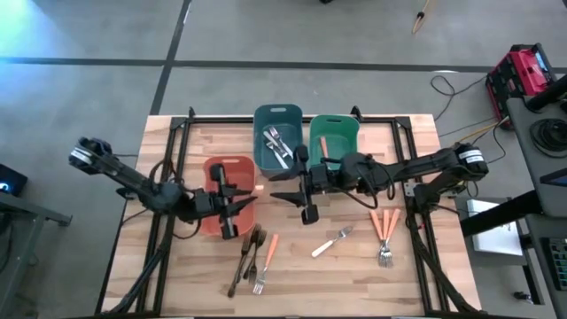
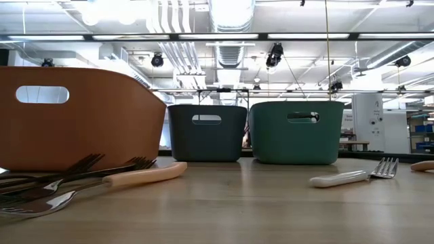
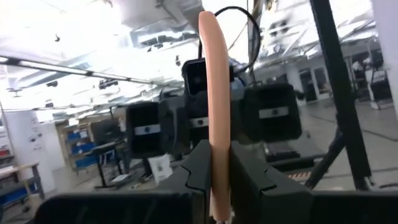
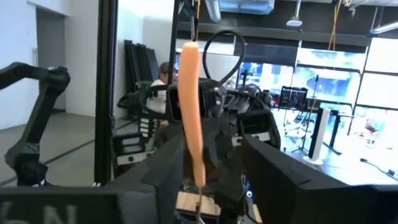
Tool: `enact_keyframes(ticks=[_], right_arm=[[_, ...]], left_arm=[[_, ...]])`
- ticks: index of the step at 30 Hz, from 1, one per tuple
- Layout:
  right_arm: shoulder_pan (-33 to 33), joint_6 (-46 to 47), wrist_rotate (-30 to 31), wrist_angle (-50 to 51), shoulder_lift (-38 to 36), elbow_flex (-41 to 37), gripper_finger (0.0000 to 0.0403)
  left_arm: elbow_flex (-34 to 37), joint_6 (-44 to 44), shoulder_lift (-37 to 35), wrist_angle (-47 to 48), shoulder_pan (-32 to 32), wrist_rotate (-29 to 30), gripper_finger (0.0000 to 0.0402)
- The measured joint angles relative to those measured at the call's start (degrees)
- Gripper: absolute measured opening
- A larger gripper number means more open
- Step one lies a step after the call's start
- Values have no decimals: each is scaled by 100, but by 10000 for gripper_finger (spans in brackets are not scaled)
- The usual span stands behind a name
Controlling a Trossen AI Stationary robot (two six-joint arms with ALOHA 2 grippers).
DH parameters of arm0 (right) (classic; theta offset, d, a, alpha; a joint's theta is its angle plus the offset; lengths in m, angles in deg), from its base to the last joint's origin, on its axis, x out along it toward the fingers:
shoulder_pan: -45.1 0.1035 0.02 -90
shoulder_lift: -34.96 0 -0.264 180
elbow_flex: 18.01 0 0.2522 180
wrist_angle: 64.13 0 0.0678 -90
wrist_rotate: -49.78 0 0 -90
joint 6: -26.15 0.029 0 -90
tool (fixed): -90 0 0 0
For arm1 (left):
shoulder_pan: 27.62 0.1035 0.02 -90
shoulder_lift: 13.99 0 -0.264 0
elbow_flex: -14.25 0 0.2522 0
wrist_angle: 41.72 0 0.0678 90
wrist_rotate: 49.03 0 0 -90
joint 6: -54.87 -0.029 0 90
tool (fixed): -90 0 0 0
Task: Sort silverware by color (type)
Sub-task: Put the orange fork into the green bin
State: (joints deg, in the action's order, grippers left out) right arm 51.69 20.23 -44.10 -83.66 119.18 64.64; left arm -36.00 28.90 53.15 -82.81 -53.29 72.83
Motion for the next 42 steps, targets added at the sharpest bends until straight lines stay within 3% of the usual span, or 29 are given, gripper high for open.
enact_keyframes(ticks=[6,18,21,27,28,37,42], right_arm=[[-17,57,0,-49,99,82,202],[-26,-139,-2,-1,142,82,205],[-26,-148,-3,-5,137,82,176],[-22,-192,-37,-1,134,80,36],[-22,-246,-35,0,134,80,29],[-38,-119,129,116,132,153,29],[-103,-146,639,1304,34,608,28]], left_arm=[[-26,61,400,-501,235,-185,20],[-629,19,1331,-708,478,-261,20],[-656,14,1378,-738,478,-259,20],[-645,99,1356,-750,483,-188,23],[-648,155,1354,-746,481,-148,27],[-654,216,1336,-552,478,-77,120],[-647,-178,1150,-360,393,1061,167]])
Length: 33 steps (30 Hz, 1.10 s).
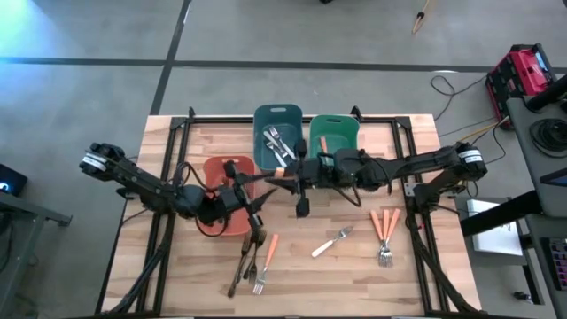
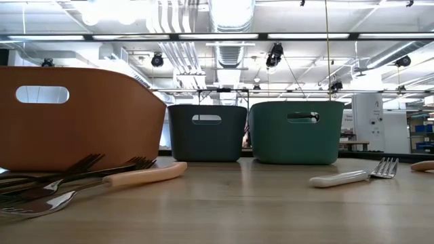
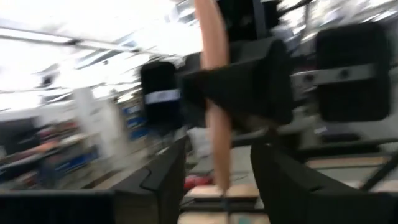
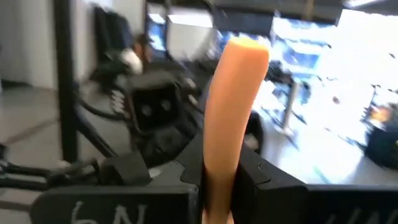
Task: Sort silverware by color (type)
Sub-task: Put the orange fork into the green bin
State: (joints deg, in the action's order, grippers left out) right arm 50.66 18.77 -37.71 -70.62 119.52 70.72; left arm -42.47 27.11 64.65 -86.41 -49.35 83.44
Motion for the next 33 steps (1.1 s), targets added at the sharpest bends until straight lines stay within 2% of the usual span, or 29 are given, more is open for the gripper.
enact_keyframes(ticks=[3,8,13,16,25,29,33], right_arm=[[-74,-1,391,918,-7,402,28],[-358,205,801,2145,-7,958,28],[-886,546,1233,3054,-7,1357,28],[-1376,914,1263,3549,-7,1443,28],[-2893,2344,1238,5320,-7,1243,28],[-3212,2746,950,5799,-7,1057,28],[-3288,3045,417,5914,-7,859,28]], left_arm=[[11,-90,-225,294,-9,637,185],[35,-86,-655,899,-9,1374,197],[42,-81,-1033,1442,-9,2033,198],[44,-73,-1241,1746,-9,2225,198],[205,-216,-1814,2309,-13,2340,198],[393,-735,-2152,2374,45,2108,198],[462,-1182,-2595,2592,262,1661,198]])
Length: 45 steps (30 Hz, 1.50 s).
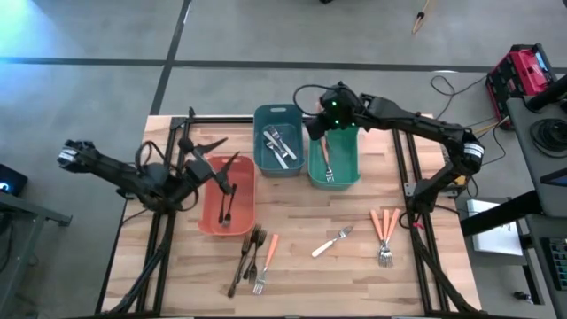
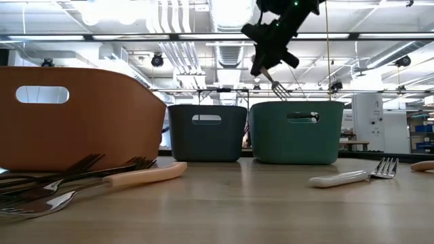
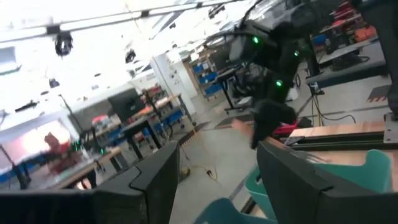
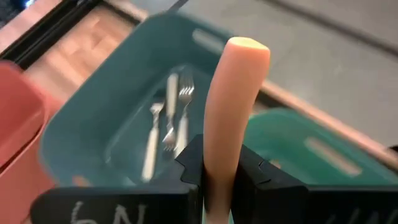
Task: Sort silverware by color (type)
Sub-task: Put the orange fork into the green bin
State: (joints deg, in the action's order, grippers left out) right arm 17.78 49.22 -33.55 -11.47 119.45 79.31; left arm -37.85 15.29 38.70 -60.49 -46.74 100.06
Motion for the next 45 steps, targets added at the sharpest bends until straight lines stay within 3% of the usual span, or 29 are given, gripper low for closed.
enact_keyframes(ticks=[4,12,27,45], right_arm=[[1,264,-328,204,0,-124,28],[-218,411,-38,371,11,-394,28],[-367,624,-208,463,490,-879,28],[-331,1403,-99,720,494,-1389,34]], left_arm=[[30,-152,-435,323,438,-616,198],[30,241,-881,1019,1531,-1919,198],[30,226,-813,1221,2721,-1951,198],[30,103,-897,1259,3104,-1766,198]])
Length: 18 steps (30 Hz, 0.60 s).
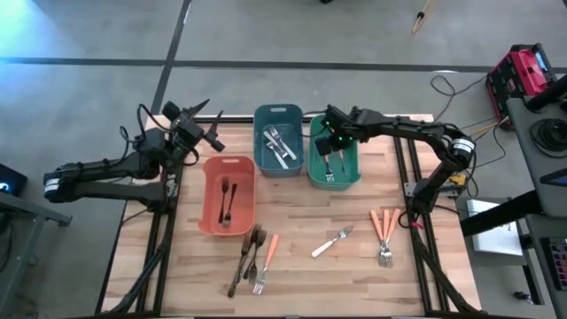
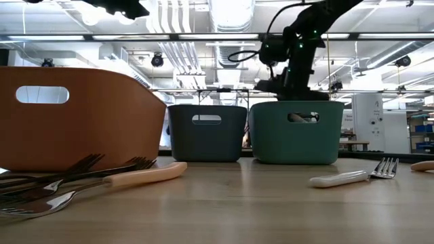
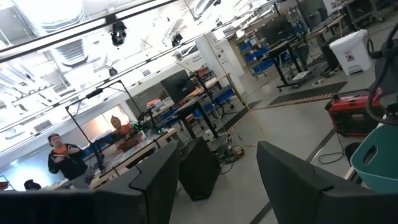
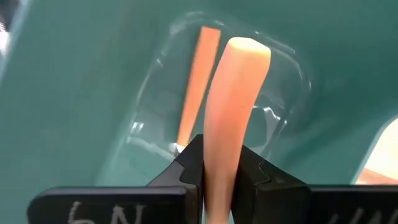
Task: Sort silverware by color (type)
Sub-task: Put the orange fork into the green bin
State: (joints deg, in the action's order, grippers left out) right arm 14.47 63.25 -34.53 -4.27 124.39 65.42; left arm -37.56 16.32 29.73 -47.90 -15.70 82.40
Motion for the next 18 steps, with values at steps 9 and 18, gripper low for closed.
enact_keyframes(ticks=[9,18], right_arm=[[0,13,40,-721,149,-228,28],[0,-48,149,-801,601,-243,30]], left_arm=[[-2,54,0,39,-2,2,198],[-2,114,0,126,-2,2,198]])
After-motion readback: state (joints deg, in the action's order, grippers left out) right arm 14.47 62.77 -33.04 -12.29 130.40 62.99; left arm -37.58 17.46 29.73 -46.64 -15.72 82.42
